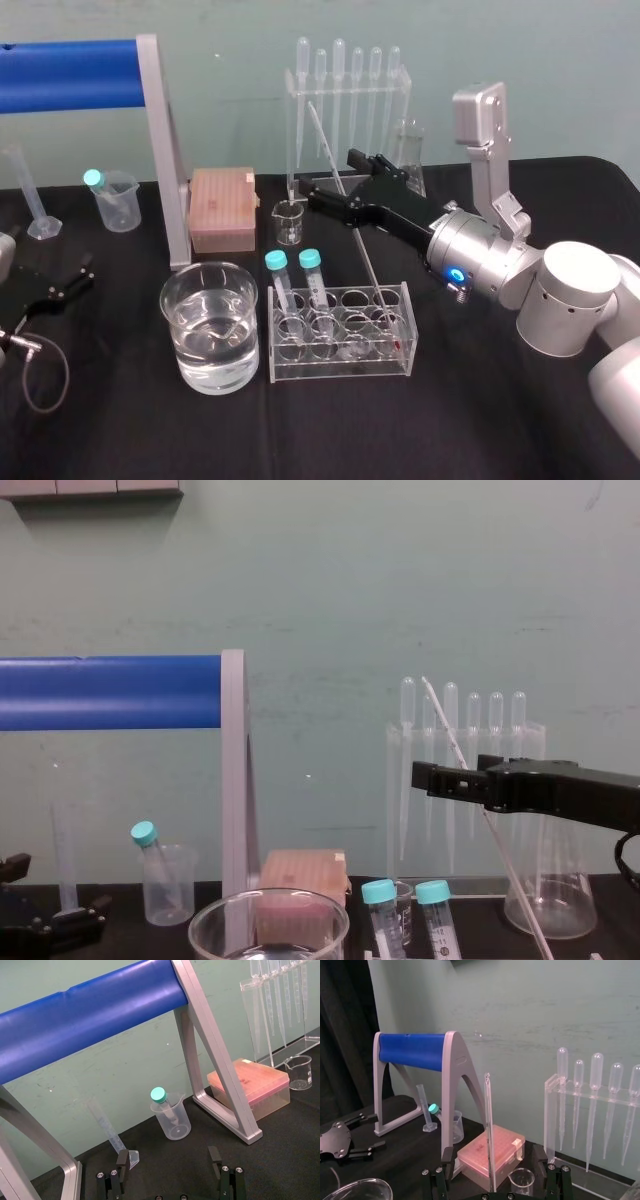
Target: Hold the thermometer with one hand and immerse one end into the beaker, then reinsert it into the test tube rack.
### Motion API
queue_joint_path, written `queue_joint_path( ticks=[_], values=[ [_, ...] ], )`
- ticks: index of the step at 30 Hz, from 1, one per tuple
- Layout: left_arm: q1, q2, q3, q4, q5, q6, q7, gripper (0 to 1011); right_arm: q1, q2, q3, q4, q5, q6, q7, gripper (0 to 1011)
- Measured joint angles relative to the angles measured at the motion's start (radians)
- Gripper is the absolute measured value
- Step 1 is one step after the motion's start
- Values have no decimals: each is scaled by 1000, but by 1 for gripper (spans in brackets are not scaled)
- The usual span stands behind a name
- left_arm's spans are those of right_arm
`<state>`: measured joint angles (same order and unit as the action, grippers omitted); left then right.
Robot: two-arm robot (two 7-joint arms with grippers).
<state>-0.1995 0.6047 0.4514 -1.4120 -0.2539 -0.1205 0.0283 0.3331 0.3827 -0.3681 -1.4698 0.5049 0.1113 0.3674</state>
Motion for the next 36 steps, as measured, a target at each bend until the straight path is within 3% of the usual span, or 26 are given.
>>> queue_joint_path(
  ticks=[34,36],
  values=[
    [0,0,0,0,0,0,0,1008,8,-8,-2,16,-7,24,0,1003],
    [0,0,0,0,0,0,0,1008,8,-8,-2,15,-7,24,0,967]
  ],
)
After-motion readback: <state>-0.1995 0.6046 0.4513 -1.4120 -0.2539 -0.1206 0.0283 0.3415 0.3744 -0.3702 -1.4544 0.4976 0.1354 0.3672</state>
